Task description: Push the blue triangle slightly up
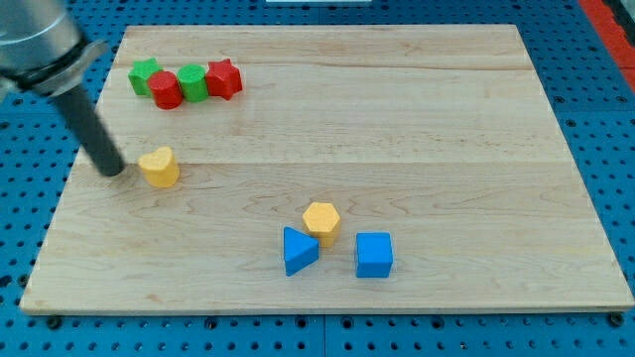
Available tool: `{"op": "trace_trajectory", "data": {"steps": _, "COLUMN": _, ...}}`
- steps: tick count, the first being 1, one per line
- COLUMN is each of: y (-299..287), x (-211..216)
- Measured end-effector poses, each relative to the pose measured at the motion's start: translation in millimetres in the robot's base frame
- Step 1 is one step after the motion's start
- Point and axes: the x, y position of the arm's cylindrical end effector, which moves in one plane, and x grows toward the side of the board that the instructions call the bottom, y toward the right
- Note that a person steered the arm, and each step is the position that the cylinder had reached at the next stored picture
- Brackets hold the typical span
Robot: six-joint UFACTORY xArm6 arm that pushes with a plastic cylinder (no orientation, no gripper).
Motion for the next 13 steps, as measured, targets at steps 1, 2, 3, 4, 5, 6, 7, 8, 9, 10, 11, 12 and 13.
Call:
{"op": "trace_trajectory", "data": {"steps": 1, "y": 89, "x": 25}}
{"op": "trace_trajectory", "data": {"steps": 2, "y": 125, "x": 76}}
{"op": "trace_trajectory", "data": {"steps": 3, "y": 128, "x": 73}}
{"op": "trace_trajectory", "data": {"steps": 4, "y": 122, "x": 72}}
{"op": "trace_trajectory", "data": {"steps": 5, "y": 106, "x": 69}}
{"op": "trace_trajectory", "data": {"steps": 6, "y": 45, "x": 53}}
{"op": "trace_trajectory", "data": {"steps": 7, "y": -3, "x": 4}}
{"op": "trace_trajectory", "data": {"steps": 8, "y": -8, "x": -12}}
{"op": "trace_trajectory", "data": {"steps": 9, "y": -3, "x": -11}}
{"op": "trace_trajectory", "data": {"steps": 10, "y": 81, "x": -14}}
{"op": "trace_trajectory", "data": {"steps": 11, "y": 200, "x": -28}}
{"op": "trace_trajectory", "data": {"steps": 12, "y": 323, "x": 7}}
{"op": "trace_trajectory", "data": {"steps": 13, "y": 406, "x": 80}}
